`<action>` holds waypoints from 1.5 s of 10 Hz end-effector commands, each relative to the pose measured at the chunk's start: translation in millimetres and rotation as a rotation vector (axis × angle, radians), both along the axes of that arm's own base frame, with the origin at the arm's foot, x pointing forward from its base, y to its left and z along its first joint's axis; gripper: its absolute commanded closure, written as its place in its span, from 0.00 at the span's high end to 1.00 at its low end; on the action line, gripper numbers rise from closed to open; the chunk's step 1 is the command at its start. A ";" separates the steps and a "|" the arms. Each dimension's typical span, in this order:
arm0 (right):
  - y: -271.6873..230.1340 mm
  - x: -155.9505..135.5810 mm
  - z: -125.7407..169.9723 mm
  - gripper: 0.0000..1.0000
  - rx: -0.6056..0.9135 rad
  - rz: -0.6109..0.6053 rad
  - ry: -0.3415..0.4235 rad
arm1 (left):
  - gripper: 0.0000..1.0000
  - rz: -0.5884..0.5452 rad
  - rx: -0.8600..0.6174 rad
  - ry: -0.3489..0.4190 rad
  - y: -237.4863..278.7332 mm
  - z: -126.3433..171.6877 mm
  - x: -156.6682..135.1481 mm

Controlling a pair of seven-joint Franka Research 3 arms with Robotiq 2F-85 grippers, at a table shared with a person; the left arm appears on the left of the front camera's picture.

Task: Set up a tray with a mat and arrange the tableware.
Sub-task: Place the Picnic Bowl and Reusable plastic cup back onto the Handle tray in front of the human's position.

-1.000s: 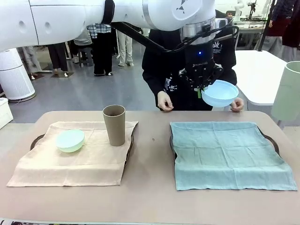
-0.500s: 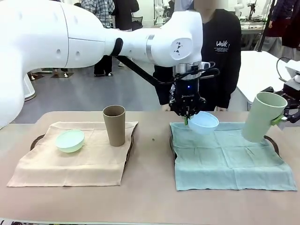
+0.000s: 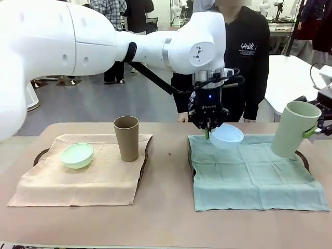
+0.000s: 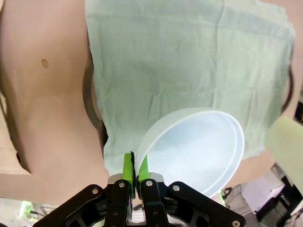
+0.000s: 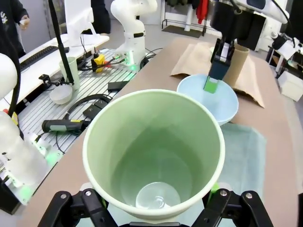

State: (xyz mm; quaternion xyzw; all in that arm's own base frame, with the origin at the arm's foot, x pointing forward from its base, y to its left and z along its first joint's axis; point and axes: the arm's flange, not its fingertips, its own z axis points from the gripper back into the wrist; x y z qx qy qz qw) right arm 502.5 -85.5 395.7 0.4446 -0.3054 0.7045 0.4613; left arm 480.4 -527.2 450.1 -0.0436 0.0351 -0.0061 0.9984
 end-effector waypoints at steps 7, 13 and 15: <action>31.1 48.1 -60.7 0.88 -0.070 -0.024 0.068 | 0.04 -0.151 -0.089 -0.003 -5.4 -61.2 33.4; 31.5 49.7 -74.4 0.88 -0.086 0.017 -0.002 | 0.04 -0.239 -0.119 -0.019 -13.3 -91.4 46.1; 30.6 50.4 -79.9 0.88 -0.099 0.026 -0.016 | 0.04 -0.253 -0.113 -0.020 -16.0 -97.1 49.5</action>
